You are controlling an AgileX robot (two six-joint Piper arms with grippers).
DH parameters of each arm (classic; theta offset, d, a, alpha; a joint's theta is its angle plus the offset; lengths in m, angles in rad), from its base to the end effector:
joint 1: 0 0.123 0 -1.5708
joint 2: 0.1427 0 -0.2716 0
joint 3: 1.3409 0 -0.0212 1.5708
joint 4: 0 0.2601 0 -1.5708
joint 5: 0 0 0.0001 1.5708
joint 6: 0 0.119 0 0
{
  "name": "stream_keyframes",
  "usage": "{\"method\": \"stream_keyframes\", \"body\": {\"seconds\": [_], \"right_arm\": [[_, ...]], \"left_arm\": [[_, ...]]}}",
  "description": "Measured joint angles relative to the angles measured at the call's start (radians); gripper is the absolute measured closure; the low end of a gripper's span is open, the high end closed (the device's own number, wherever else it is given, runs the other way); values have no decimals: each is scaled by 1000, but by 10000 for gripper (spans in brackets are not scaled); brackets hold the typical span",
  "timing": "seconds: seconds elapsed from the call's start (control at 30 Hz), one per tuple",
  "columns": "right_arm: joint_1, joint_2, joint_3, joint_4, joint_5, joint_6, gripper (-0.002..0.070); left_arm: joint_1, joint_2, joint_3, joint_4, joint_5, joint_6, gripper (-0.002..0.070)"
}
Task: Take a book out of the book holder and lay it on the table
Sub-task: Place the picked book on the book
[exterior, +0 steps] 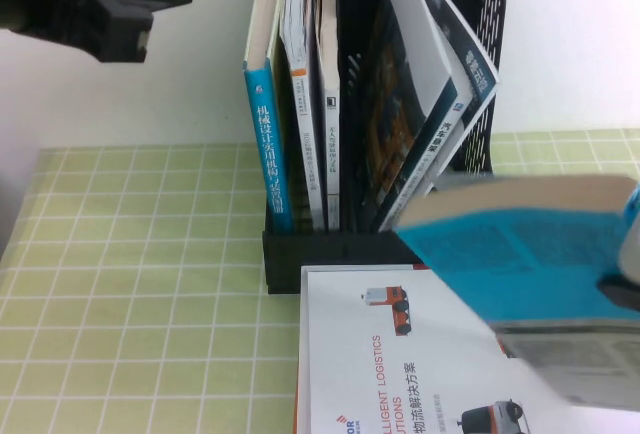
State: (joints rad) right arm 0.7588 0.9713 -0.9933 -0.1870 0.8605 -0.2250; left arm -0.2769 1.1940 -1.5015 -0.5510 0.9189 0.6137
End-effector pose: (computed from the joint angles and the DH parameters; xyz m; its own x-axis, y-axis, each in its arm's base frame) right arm 0.1735 0.1414 0.3364 -0.2549 -0.7066 -0.6601 -0.7368 0.5840 -0.3407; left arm 0.2428 -0.1205 0.4601 -0.2461 0.3101 -0.9183 0.6951 0.7167 0.0557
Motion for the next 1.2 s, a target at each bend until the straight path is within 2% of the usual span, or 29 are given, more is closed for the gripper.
{"method": "stream_keyframes", "body": {"seconds": [0.1,0.23,0.4,0.5,0.67,0.83,1.13,1.2], "right_arm": [[2,63,-24,-112,86,-41,479],[39,131,-66,-276,95,-54,479],[217,212,-85,-473,105,-64,479],[340,293,-89,-517,150,-69,479],[453,472,-90,-581,186,172,479],[475,640,-91,-679,178,291,479],[475,770,-93,-624,135,365,479],[475,770,-93,-602,133,372,442]], "left_arm": [[0,0,10,-7,-2,-2,678],[0,0,11,-11,6,-4,678],[0,-2,11,-11,16,-18,678],[0,-2,11,-11,30,-20,678],[0,-2,13,-11,38,-28,678],[0,-4,14,-11,42,-40,678],[0,-64,14,-9,51,-44,678],[0,-77,14,-1,60,-44,678]]}}
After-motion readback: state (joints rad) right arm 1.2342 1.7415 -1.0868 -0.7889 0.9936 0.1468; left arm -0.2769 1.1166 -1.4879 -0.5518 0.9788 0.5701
